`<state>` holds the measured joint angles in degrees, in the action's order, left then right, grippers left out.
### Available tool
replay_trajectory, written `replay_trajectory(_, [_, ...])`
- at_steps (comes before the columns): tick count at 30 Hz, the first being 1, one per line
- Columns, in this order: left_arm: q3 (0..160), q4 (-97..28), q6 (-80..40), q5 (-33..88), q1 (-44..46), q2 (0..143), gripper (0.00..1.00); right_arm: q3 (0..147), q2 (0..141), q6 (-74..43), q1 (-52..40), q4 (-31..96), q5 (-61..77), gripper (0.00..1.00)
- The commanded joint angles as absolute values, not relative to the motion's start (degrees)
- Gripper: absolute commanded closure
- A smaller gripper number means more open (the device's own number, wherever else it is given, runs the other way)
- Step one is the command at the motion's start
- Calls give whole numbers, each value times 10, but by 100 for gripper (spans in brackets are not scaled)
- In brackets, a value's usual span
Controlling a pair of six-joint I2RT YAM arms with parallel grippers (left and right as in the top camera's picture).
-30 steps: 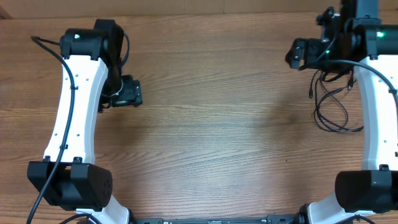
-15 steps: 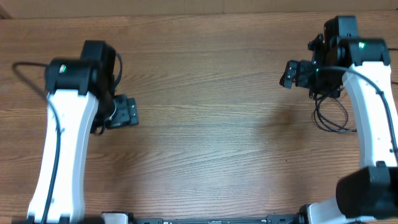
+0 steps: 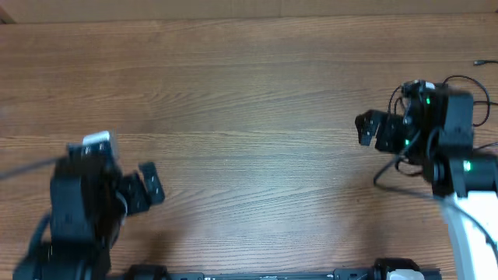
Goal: Untangle cables
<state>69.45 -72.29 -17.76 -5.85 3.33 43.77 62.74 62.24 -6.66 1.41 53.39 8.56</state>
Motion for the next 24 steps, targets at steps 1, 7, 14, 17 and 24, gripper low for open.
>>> replay_trajectory(1, [661, -720, -201, -60, 34, 398, 1, 596, 573, -71, 15, 521, 84, 0])
replay_trajectory(7, [656, -727, -202, -60, 34, 388, 0, 591, 548, -71, 15, 526, 84, 0])
replay_trajectory(14, [656, -728, -202, -60, 34, 390, 1, 591, 566, -71, 15, 532, 84, 0])
replay_trajectory(17, [656, -729, -202, -60, 34, 390, 0, 591, 578, -71, 15, 532, 84, 0])
replay_trajectory(24, [656, -733, -202, -60, 34, 390, 0, 591, 611, -71, 15, 532, 84, 0])
